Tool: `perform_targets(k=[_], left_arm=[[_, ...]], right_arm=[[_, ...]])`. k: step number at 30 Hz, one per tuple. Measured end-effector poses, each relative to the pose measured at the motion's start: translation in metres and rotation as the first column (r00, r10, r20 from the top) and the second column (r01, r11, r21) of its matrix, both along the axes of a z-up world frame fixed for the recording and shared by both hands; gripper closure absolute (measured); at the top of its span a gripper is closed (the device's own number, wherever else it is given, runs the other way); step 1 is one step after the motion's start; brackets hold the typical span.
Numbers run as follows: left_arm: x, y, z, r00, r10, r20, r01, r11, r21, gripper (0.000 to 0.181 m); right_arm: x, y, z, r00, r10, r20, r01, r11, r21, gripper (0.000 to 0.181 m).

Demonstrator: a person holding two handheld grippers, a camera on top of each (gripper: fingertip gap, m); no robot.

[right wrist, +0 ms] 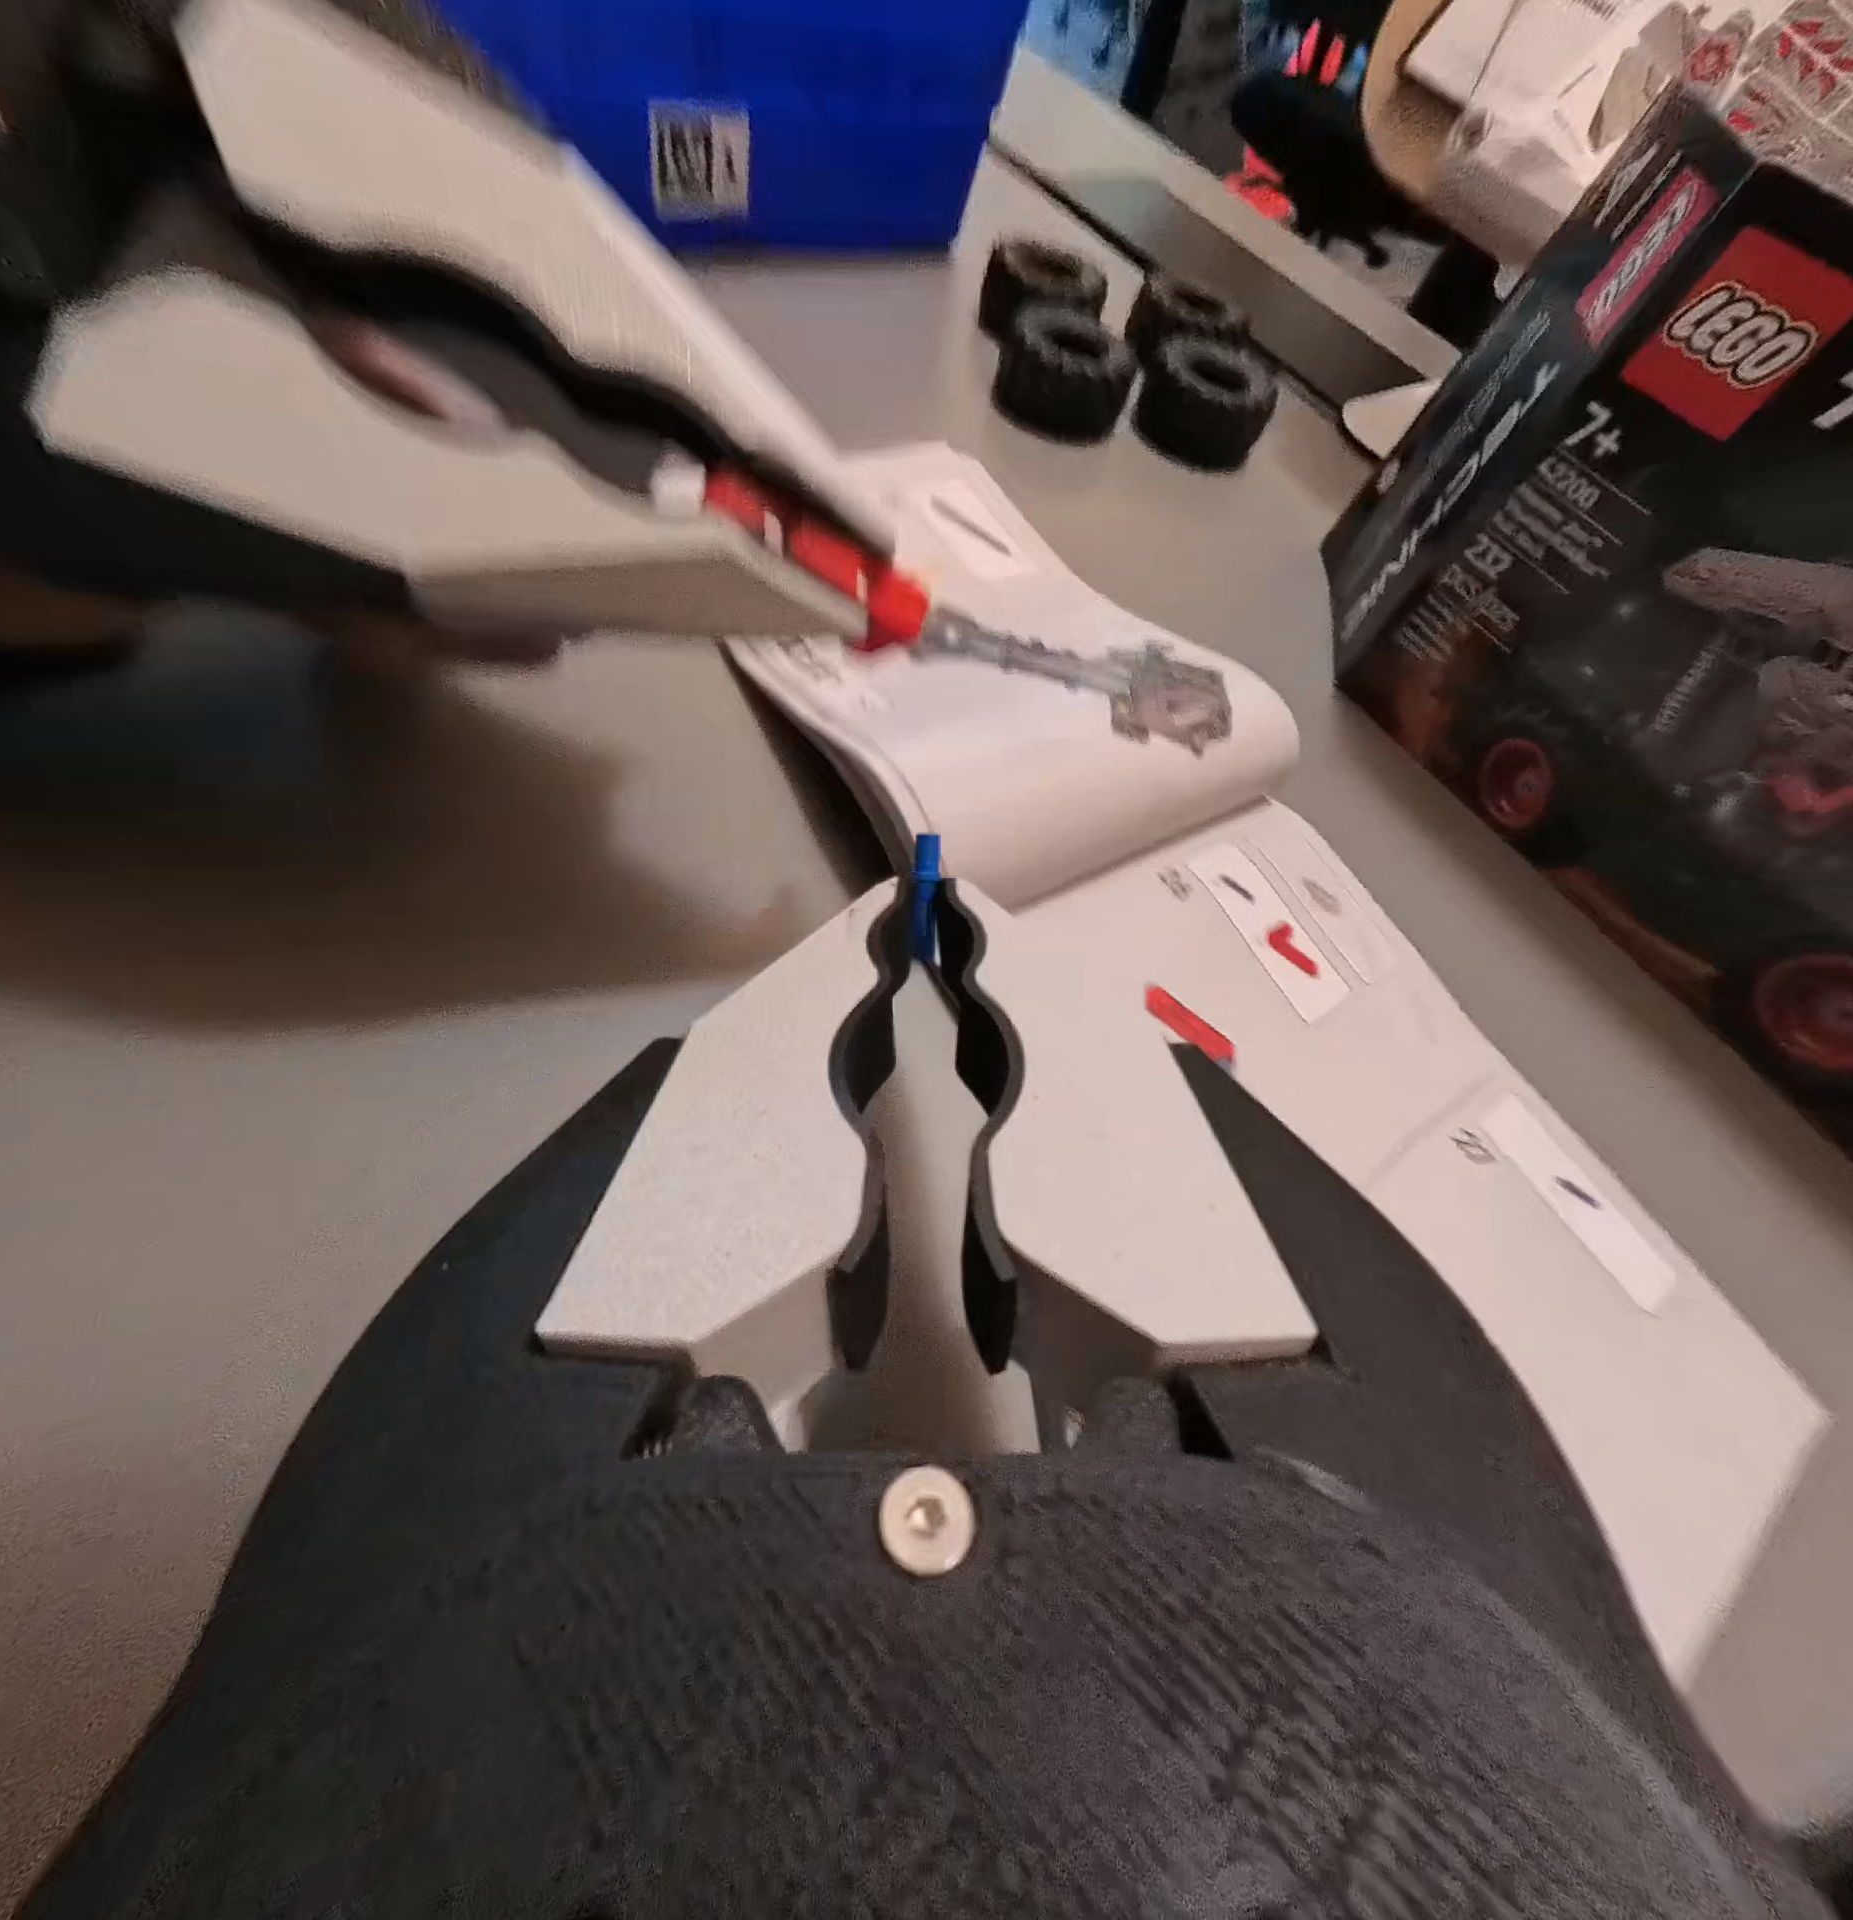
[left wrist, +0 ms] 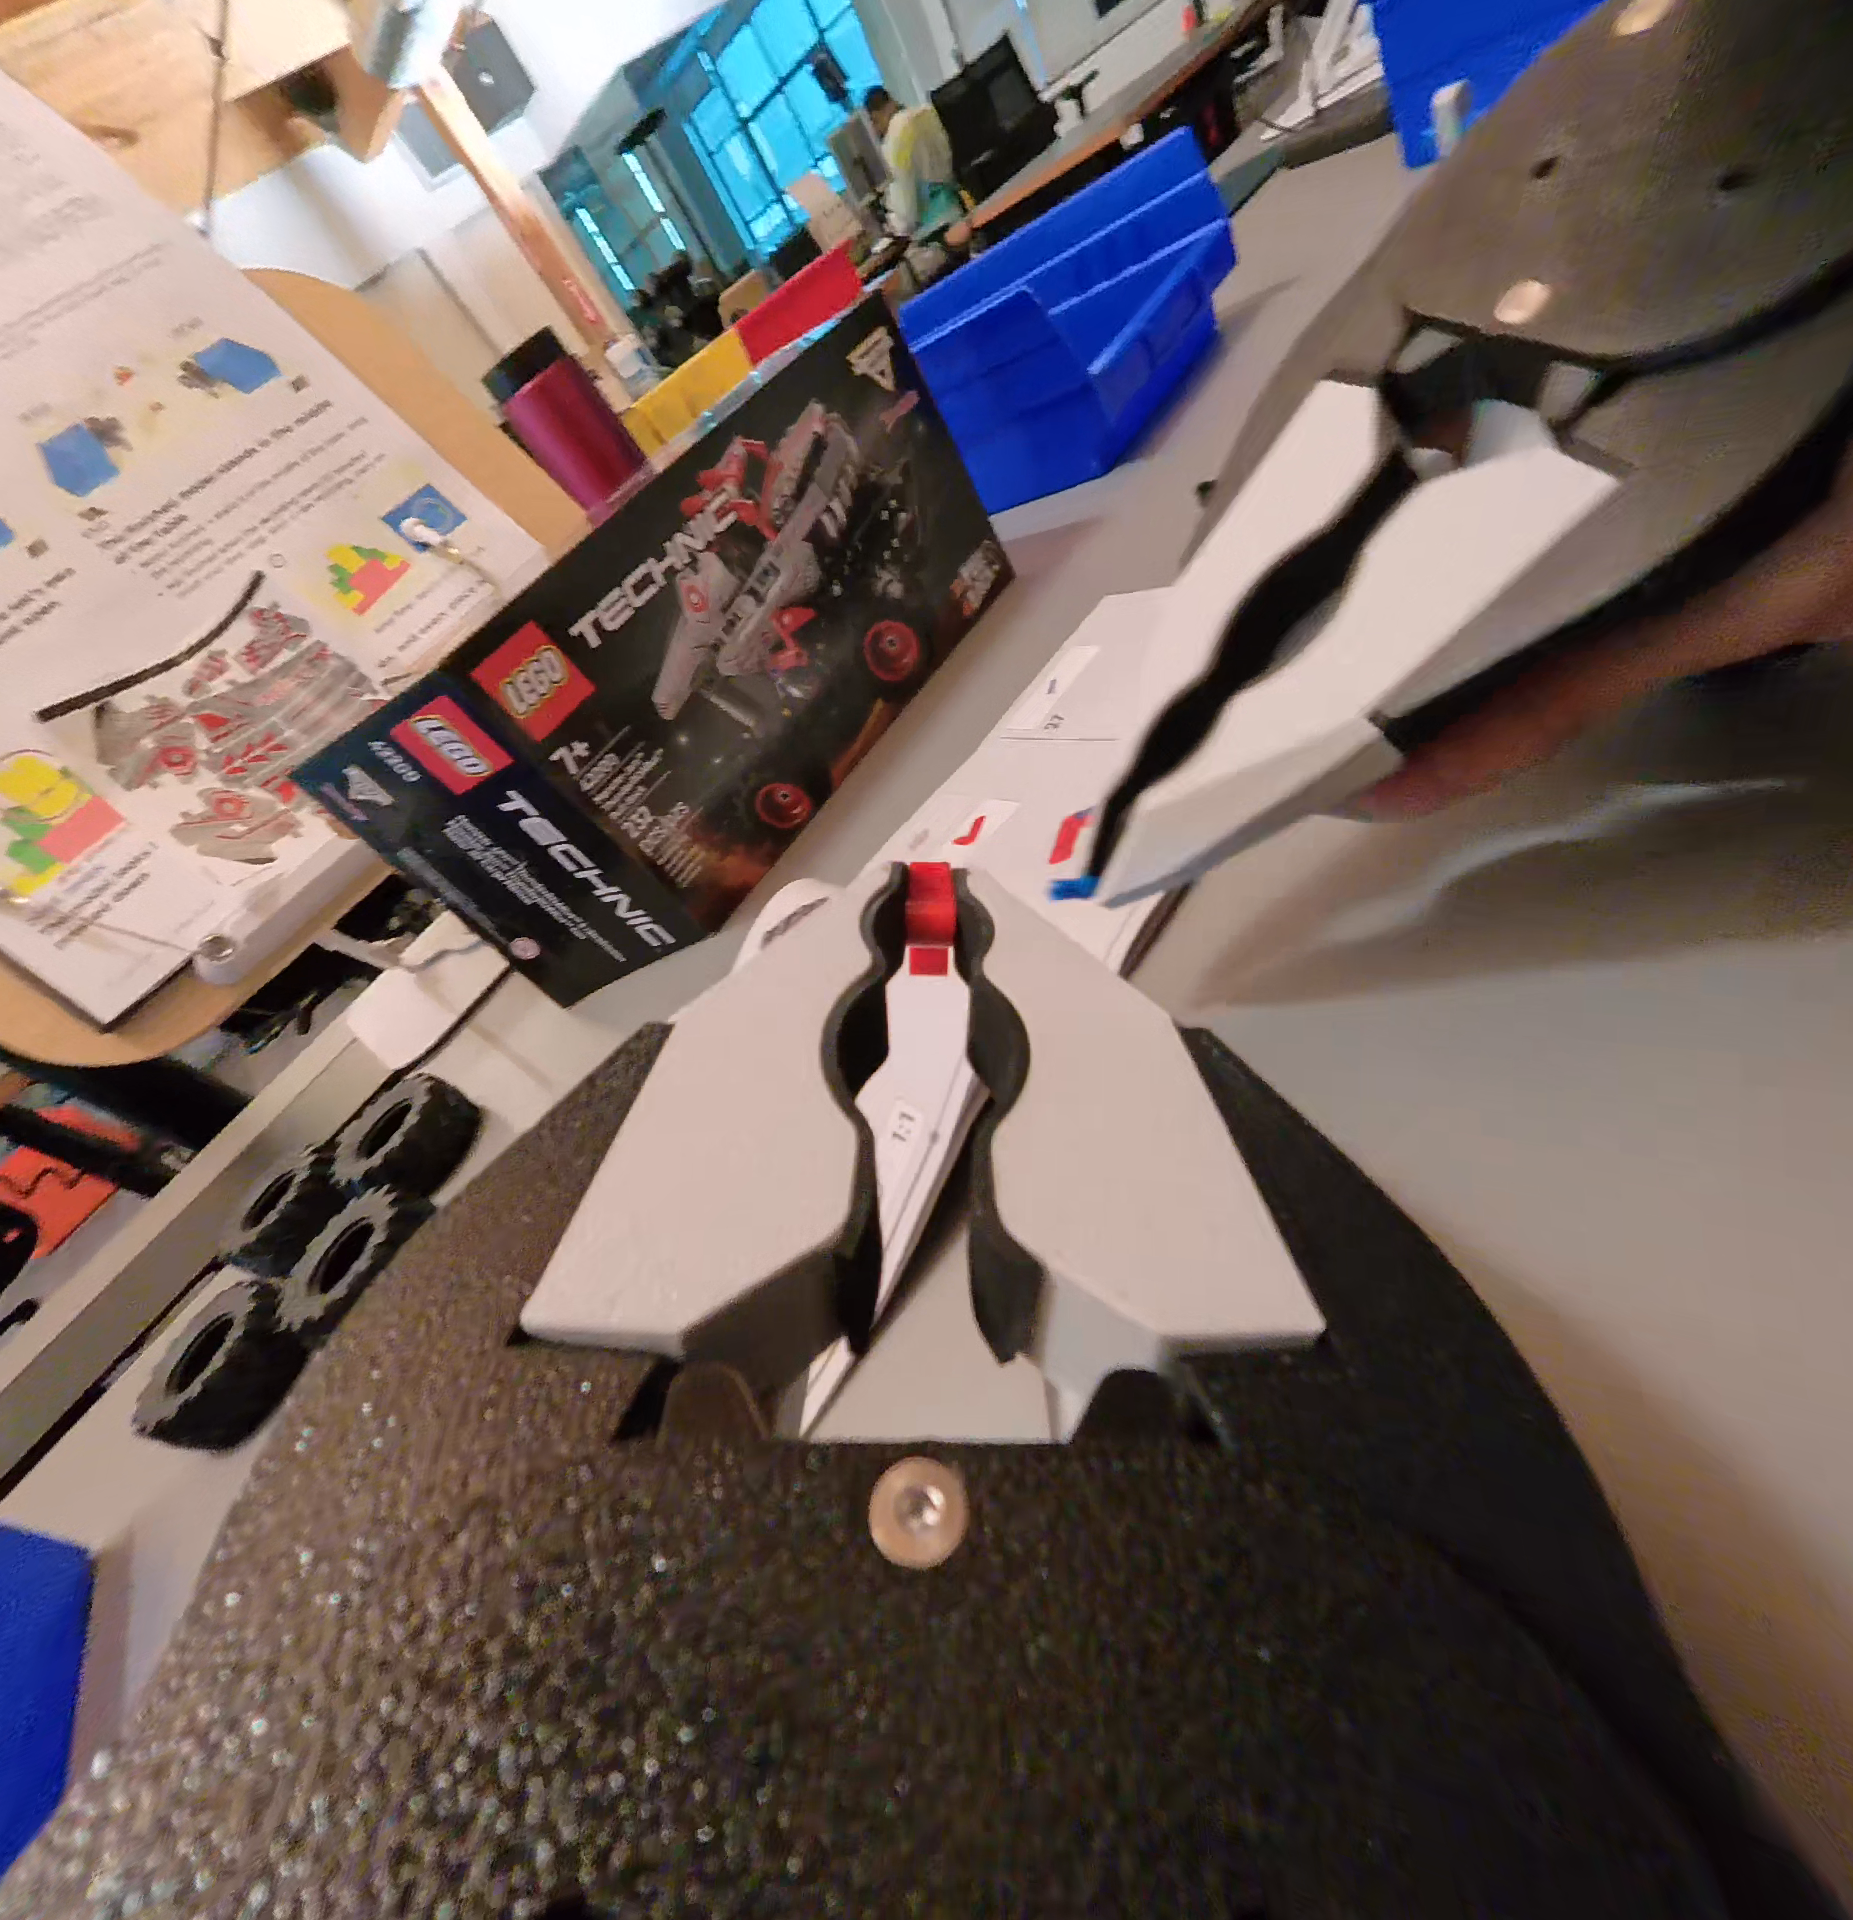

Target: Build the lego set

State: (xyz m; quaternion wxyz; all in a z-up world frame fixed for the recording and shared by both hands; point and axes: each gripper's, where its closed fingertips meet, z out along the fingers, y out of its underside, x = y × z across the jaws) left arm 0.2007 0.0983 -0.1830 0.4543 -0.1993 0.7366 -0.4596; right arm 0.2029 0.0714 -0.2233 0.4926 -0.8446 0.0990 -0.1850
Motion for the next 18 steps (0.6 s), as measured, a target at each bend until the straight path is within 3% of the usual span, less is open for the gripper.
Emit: perform_targets(k=[4,18], left_arm=[[0.006,0.013,-0.004,0.998,0.056,-0.021,-0.057,0.998,-0.003,0.176],[0.010,0.012,-0.014,0.993,0.049,-0.107,-0.051,0.999,-0.017,0.177]], right_arm=[[0.007,-0.016,-0.025,0.997,-0.013,0.072,0.027,0.981,-0.191,0.179],[0.005,-0.020,-0.038,0.992,0.029,-0.119,-0.054,0.977,-0.208,0.179]])
